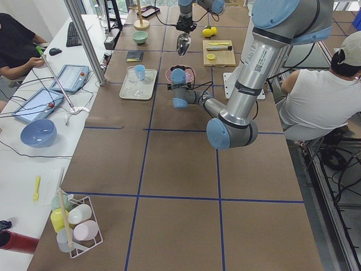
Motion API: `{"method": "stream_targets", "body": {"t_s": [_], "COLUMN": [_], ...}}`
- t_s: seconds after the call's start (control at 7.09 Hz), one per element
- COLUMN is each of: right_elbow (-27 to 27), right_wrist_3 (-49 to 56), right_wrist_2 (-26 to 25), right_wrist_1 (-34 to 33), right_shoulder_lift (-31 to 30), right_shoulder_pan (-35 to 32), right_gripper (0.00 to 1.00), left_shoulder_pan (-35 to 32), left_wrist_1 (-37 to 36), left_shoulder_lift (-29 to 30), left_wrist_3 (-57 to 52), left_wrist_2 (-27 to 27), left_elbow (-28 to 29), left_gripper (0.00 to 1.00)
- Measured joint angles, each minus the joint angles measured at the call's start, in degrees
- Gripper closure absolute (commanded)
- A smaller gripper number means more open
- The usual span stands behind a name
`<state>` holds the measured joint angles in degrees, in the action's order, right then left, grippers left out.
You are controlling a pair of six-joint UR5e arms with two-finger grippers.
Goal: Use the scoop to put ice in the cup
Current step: 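Carry the scoop toward the pink ice bowl while the left gripper moves beside the bowl, then lower the scoop with the right gripper into the ice cubes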
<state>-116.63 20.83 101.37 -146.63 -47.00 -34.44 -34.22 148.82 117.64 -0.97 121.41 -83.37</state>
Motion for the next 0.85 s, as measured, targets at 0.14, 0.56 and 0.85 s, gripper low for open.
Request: {"method": "stream_targets", "body": {"t_s": [0.14,0.56,0.85], "right_elbow": [3.06,12.22,17.31], "right_wrist_3": [1.03,4.14,4.66], "right_wrist_2": [-1.13,-4.85,-8.04], "right_wrist_1": [-2.01,-5.51,-7.03], "right_shoulder_lift": [3.08,10.63,13.72], "right_shoulder_pan": [0.94,2.05,2.54], "right_gripper": [1.0,1.0,1.0], "left_shoulder_pan": [0.01,0.03,0.09], "left_wrist_1": [0.04,0.07,0.07], "left_shoulder_lift": [0.02,0.12,0.13], "left_wrist_3": [0.0,0.0,0.0], "left_wrist_2": [0.0,-0.02,-0.03], "left_elbow": [0.0,0.03,0.05], "left_gripper": [0.0,0.0,0.0]}}
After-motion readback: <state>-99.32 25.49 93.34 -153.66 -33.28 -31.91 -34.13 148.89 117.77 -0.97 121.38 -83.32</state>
